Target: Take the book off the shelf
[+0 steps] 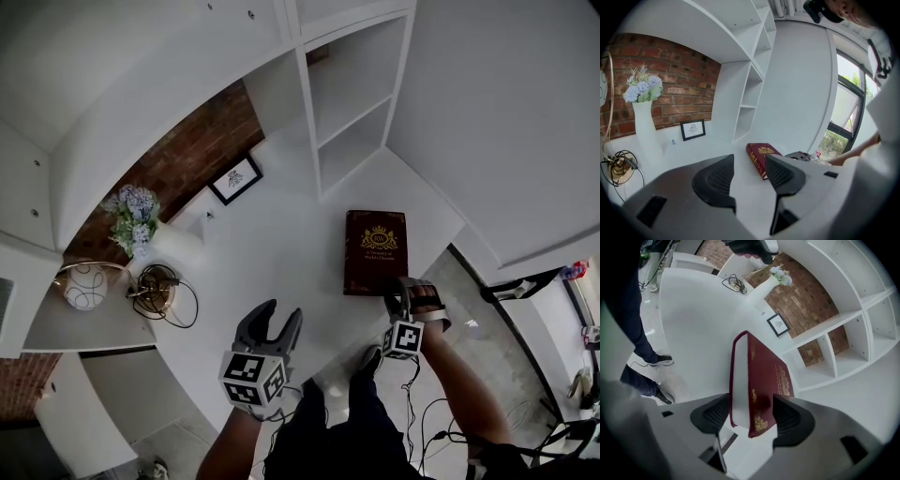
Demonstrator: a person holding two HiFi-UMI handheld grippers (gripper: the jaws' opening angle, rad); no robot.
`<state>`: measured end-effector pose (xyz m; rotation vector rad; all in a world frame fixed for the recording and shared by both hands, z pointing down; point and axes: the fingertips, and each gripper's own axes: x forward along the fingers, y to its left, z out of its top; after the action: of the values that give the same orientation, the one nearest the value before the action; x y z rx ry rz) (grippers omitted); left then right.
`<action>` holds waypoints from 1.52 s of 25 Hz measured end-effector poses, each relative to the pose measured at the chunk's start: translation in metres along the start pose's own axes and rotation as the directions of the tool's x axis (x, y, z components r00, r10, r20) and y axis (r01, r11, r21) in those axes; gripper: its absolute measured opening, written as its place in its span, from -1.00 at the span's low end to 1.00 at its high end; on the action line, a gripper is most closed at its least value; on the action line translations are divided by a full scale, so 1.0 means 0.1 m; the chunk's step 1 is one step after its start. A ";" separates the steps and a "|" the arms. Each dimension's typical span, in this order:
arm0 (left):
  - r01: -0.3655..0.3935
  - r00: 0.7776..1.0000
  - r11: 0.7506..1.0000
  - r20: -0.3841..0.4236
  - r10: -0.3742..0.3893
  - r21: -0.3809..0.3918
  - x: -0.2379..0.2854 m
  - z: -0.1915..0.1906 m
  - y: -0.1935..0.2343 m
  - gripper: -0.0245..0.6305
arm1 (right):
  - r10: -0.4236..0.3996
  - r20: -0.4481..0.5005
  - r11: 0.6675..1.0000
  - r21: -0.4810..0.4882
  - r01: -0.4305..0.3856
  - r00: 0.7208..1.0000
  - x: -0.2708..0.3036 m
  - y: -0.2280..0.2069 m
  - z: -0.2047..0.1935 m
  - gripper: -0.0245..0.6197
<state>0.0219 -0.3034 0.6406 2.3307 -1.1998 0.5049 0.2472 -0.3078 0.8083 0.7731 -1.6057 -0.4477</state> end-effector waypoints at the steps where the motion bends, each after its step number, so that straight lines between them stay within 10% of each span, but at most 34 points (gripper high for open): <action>1: 0.000 1.000 1.000 -0.001 0.000 -0.001 0.00 -0.01 0.00 -0.30 | 0.021 0.000 1.000 0.006 -0.021 1.000 0.01 0.04 0.00 -0.04; 14: 0.003 0.999 1.000 0.048 -0.003 0.005 -0.17 0.17 -0.10 -0.30 | 0.020 0.155 0.988 0.146 -0.043 0.988 -0.36 -0.14 0.33 -0.05; 17: 0.000 0.997 1.000 0.074 -0.001 0.011 -0.27 0.30 -0.09 -0.30 | -0.015 0.288 0.902 0.417 -0.112 0.957 -0.60 -0.45 0.49 -0.13; 20: -0.014 0.994 1.000 0.108 0.011 0.027 -0.39 0.48 -0.06 -0.30 | -0.145 0.372 0.729 0.666 -0.155 0.917 -0.91 -1.00 0.55 -0.39; 26: -0.064 0.976 0.996 0.210 0.050 0.059 -0.66 0.97 0.00 -0.30 | -0.378 0.395 0.512 0.843 -0.166 0.837 -1.64 -1.94 0.60 -0.80; 32: -0.142 0.937 0.990 0.326 0.127 0.023 -1.05 1.33 0.25 -0.34 | -0.510 0.404 0.445 0.879 -0.169 0.759 -2.26 -2.41 0.75 -0.90; 38: -0.161 0.899 0.986 0.420 0.127 0.047 -1.37 1.72 0.21 -0.35 | -0.599 0.401 0.467 0.878 -0.105 0.693 -2.77 -2.75 0.98 -0.90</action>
<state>-0.0521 -0.3200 0.4338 2.5095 -1.5797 0.0998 0.2257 -0.3200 0.4062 1.8498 -2.4677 -0.0787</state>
